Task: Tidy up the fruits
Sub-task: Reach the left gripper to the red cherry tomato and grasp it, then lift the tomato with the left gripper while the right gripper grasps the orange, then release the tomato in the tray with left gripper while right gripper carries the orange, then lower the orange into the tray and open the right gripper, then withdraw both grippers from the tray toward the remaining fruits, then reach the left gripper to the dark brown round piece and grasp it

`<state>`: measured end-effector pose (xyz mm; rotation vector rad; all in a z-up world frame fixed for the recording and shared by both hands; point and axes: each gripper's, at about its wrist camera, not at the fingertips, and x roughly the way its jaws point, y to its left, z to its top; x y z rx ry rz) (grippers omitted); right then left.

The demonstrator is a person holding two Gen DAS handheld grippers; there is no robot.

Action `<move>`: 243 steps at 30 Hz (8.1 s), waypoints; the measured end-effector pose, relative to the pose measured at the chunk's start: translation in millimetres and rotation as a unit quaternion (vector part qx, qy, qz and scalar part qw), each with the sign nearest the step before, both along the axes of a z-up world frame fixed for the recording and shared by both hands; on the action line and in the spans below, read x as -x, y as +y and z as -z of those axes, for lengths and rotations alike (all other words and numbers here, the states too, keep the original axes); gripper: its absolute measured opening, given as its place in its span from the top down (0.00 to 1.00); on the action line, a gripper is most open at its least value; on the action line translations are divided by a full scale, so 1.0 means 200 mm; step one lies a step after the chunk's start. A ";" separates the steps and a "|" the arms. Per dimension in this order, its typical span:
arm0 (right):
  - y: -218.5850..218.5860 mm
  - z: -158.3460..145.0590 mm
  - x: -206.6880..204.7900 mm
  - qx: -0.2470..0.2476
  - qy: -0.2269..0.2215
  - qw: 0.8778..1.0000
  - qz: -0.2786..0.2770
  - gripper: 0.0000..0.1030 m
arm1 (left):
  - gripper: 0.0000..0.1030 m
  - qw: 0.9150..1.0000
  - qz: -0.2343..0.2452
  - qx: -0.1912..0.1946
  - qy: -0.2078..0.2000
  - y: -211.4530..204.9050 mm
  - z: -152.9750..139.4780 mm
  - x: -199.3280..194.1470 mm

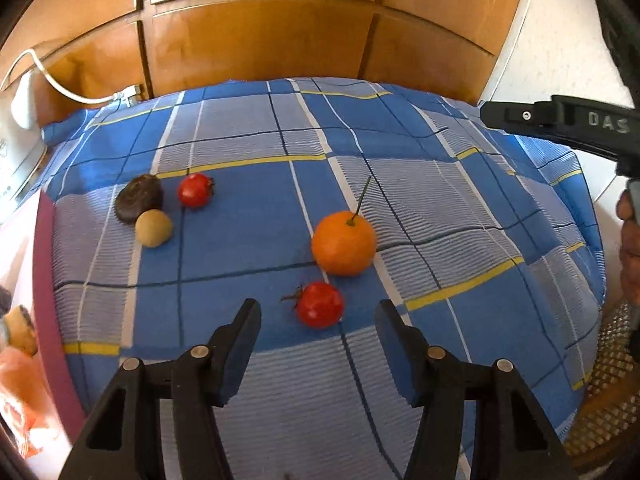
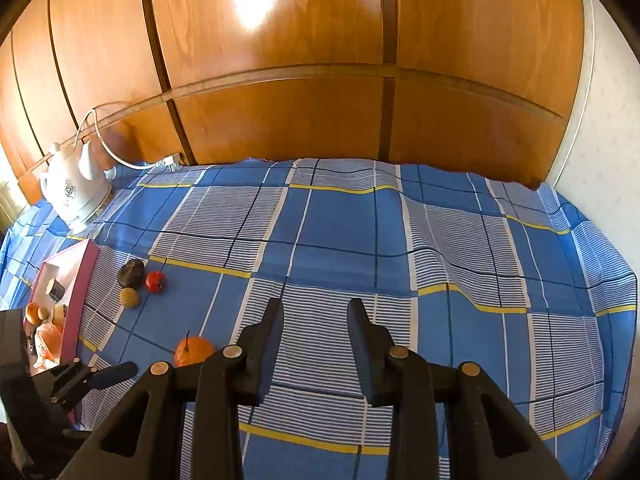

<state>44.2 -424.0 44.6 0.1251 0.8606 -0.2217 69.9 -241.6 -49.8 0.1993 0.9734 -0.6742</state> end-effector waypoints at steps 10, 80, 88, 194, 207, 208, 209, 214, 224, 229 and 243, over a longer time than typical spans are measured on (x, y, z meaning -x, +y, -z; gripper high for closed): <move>0.01 0.01 -0.01 0.005 0.005 1.000 -0.002 0.68 | 0.75 1.000 -0.004 0.021 0.001 0.03 0.06 -0.01; 0.53 0.42 -0.23 0.040 0.110 0.971 -0.210 0.61 | 0.74 0.944 -0.322 -0.018 -0.078 1.35 -0.15 0.10; 0.54 0.41 -0.22 0.046 0.109 0.970 -0.212 0.61 | 0.74 0.939 -0.335 -0.019 -0.072 1.36 -0.13 0.11; 1.12 0.08 -0.06 -0.020 -0.010 0.956 -0.291 0.60 | 0.50 0.942 -0.305 -0.003 -0.136 1.32 -0.32 0.27; 0.80 0.02 -0.11 0.050 0.000 0.965 -0.256 0.60 | 0.50 0.959 -0.242 0.001 -0.145 1.13 -0.39 0.25; 0.76 0.02 -0.12 0.052 0.002 0.967 -0.248 0.60 | 0.50 0.961 -0.237 0.002 -0.146 1.12 -0.40 0.24; 0.72 0.03 -0.13 0.054 0.004 0.969 -0.239 0.60 | 0.50 0.963 -0.229 0.004 -0.145 1.09 -0.41 0.23; 0.53 0.10 -0.17 0.052 0.019 0.979 -0.196 0.60 | 0.50 0.972 -0.193 0.010 -0.135 0.97 -0.43 0.17; 0.40 0.17 -0.18 0.016 0.028 0.986 -0.166 0.60 | 0.52 0.987 -0.151 0.015 -0.045 0.69 -0.35 -0.14; 0.39 0.14 -0.18 -0.003 0.019 0.986 -0.163 0.60 | 0.50 0.991 -0.129 -0.014 -0.034 0.52 -0.27 -0.32; 0.36 0.12 -0.19 -0.032 0.017 0.987 -0.154 0.60 | 0.43 0.993 -0.109 -0.049 0.011 0.27 -0.03 -0.70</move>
